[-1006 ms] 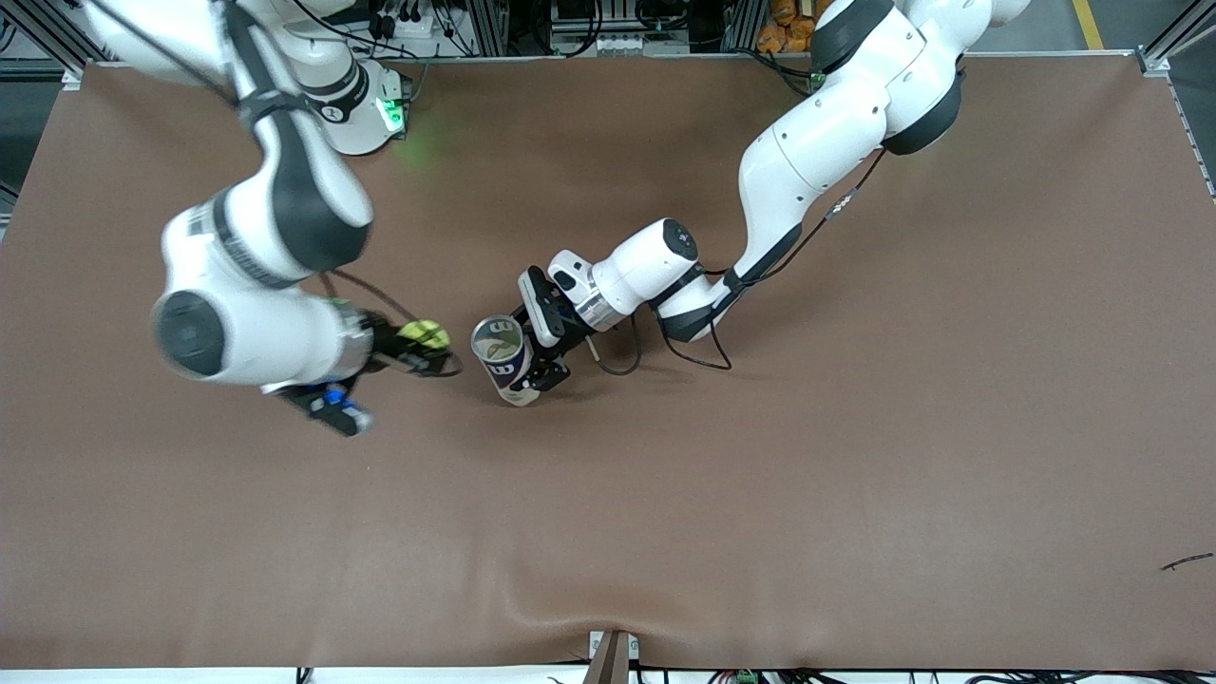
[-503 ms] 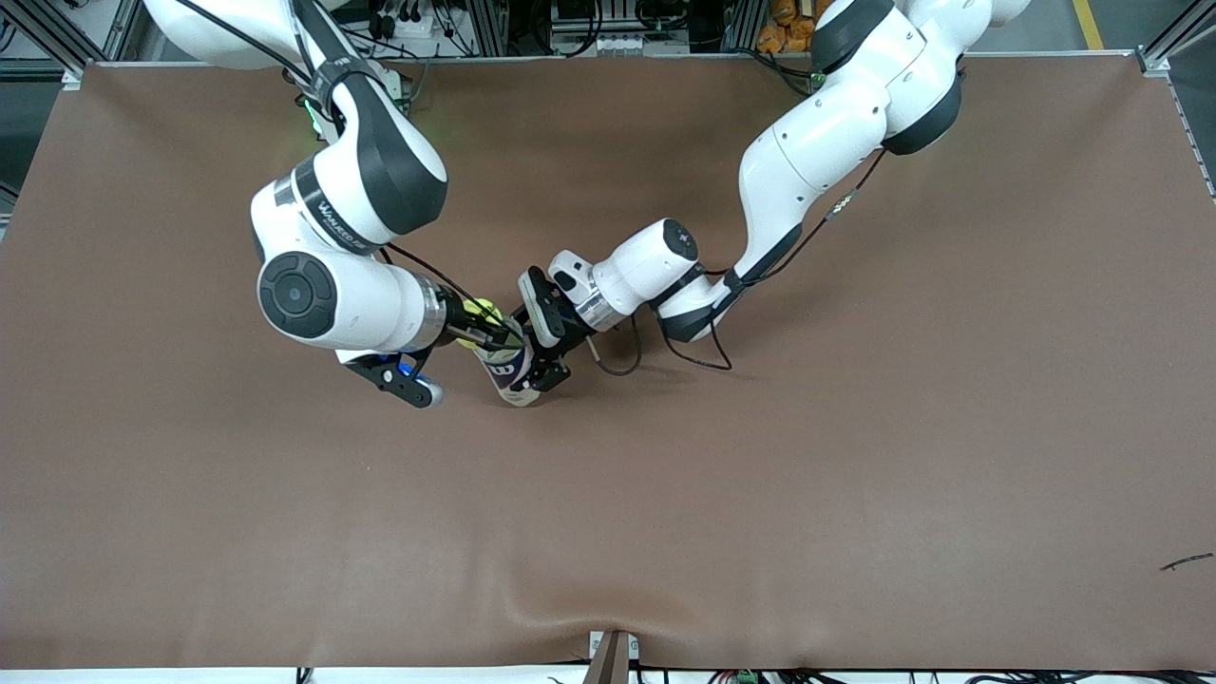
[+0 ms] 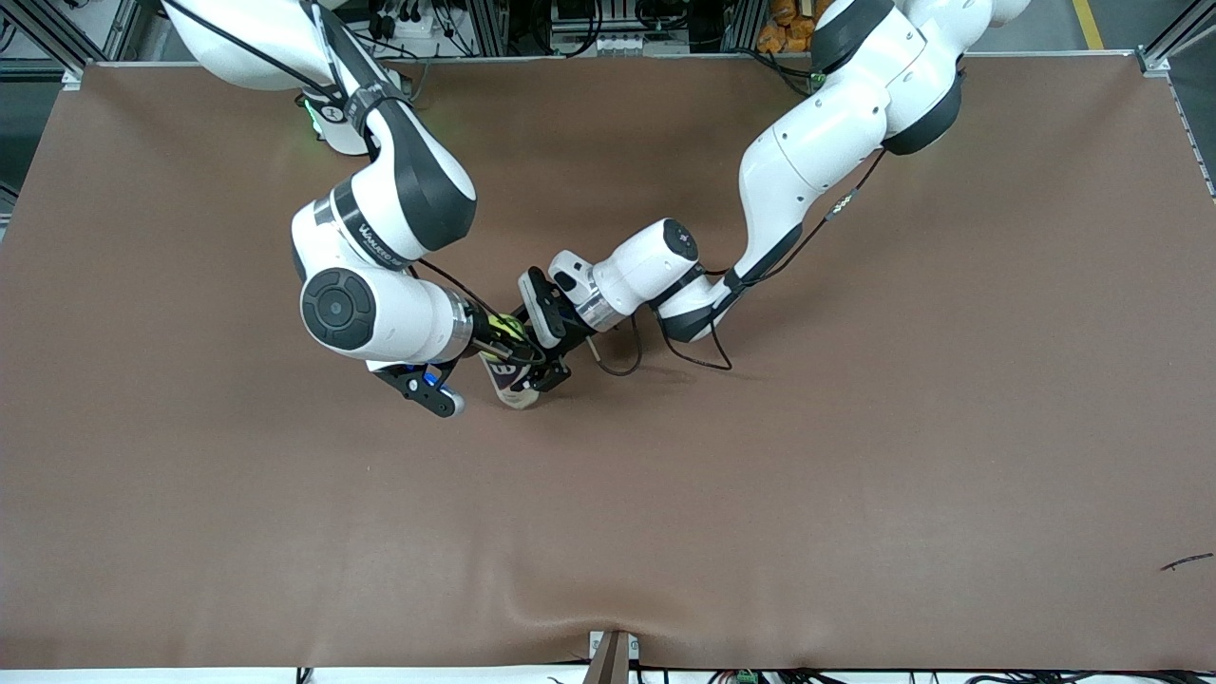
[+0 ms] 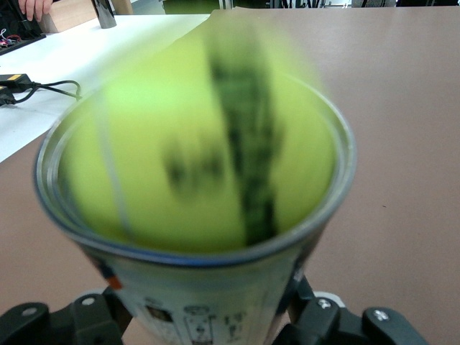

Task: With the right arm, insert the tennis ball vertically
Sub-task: 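Release the ball into the can and withdraw the right gripper, then set the can upright on the table and open the left gripper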

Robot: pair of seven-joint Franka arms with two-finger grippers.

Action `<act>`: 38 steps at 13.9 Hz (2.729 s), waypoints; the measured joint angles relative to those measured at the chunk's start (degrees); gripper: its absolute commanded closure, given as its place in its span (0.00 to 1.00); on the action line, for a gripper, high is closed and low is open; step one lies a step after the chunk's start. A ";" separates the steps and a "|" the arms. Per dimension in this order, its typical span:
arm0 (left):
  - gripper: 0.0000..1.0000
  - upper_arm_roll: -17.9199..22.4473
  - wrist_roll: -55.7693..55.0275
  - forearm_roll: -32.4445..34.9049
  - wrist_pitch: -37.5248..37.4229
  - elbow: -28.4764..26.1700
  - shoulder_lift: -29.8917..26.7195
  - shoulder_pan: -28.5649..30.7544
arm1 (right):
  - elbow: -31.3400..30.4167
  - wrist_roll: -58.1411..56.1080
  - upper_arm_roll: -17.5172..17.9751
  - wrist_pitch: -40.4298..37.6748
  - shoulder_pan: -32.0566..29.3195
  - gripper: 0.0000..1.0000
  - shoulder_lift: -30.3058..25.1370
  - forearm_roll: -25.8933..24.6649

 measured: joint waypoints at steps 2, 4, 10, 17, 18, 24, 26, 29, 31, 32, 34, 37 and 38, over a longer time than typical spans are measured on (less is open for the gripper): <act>0.00 0.00 0.00 0.00 0.04 0.02 0.00 0.08 | 0.18 0.00 -0.05 0.00 0.00 0.00 -0.13 0.02; 0.00 0.00 -0.04 0.00 0.09 0.04 0.00 0.14 | 1.06 -0.01 -0.48 -0.06 -0.40 0.00 -0.35 0.03; 0.00 0.09 -2.97 -0.04 0.22 -0.13 0.00 1.19 | 9.26 -6.31 -1.25 -0.22 -9.08 0.00 -0.79 -0.01; 0.00 0.60 -4.39 -0.04 0.21 -5.05 0.12 4.31 | 11.45 -22.47 -1.73 -4.38 -18.09 0.00 -3.13 -9.52; 0.00 0.64 -4.40 -0.04 0.21 -6.01 0.15 5.01 | 11.63 -26.81 -1.72 -6.54 -18.41 0.00 -4.59 -12.36; 0.00 0.78 -6.06 -0.23 -0.17 -8.53 0.21 11.91 | 11.68 -38.68 -1.56 -20.80 -21.30 0.00 -17.71 -15.10; 0.00 0.83 -8.16 -0.39 -3.05 -7.97 0.00 14.83 | 5.79 -38.64 -0.91 -21.13 -21.12 0.00 -23.75 -15.19; 0.00 1.59 -9.53 -1.30 -13.61 -5.07 -2.57 19.57 | -5.42 -38.73 -1.45 -18.12 -21.61 0.00 -31.21 -15.53; 0.00 1.73 -11.84 -1.33 -22.01 -4.06 -6.13 22.76 | -8.67 -39.69 -1.69 -17.36 -21.97 0.00 -33.23 -15.56; 0.00 1.85 -12.52 -1.35 -26.20 -3.95 -8.04 24.33 | -9.22 -40.14 -1.75 -16.95 -22.45 0.00 -33.46 -15.48; 0.00 2.01 -12.90 -1.37 -34.90 -3.80 -12.03 27.95 | -9.42 -41.10 -1.83 -16.33 -24.51 0.00 -33.46 -14.00; 0.00 2.19 -16.02 -1.37 -45.59 -3.28 -19.10 32.69 | -7.80 -41.87 -1.28 -16.09 -24.47 0.00 -33.44 -16.31; 0.00 2.45 -17.20 -1.37 -48.38 -3.17 -21.56 33.85 | -7.08 -41.86 -1.20 -16.20 -24.33 0.00 -33.44 -16.61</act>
